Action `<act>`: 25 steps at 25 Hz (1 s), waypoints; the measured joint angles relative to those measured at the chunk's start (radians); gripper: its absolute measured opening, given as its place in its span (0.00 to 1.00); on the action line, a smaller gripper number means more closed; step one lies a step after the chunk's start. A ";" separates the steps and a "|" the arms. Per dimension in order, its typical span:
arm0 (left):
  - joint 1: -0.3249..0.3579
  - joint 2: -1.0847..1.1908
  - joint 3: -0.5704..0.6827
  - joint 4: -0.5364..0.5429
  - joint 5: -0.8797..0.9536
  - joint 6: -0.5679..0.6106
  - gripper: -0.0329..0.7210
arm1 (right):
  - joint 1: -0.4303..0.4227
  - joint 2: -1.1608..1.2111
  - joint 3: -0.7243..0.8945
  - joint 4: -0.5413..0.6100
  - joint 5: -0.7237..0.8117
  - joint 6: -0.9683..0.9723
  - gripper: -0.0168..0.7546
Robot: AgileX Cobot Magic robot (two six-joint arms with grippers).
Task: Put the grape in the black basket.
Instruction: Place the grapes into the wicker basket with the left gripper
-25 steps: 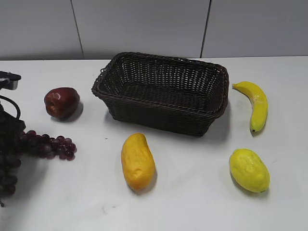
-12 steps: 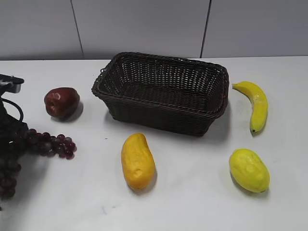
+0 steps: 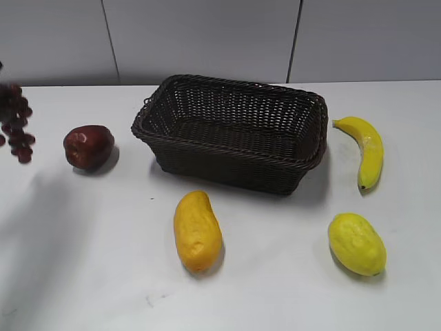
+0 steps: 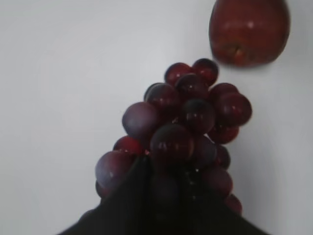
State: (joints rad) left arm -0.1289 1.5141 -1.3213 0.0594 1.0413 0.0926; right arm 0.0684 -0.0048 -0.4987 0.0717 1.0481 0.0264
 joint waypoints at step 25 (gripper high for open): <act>-0.468 0.317 -0.368 -0.217 -0.495 0.186 0.20 | 0.000 0.000 0.000 0.000 0.000 0.000 0.79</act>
State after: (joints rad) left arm -0.5972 1.8316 -1.6889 -0.1572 0.5463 0.2783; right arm 0.0684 -0.0048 -0.4987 0.0717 1.0481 0.0264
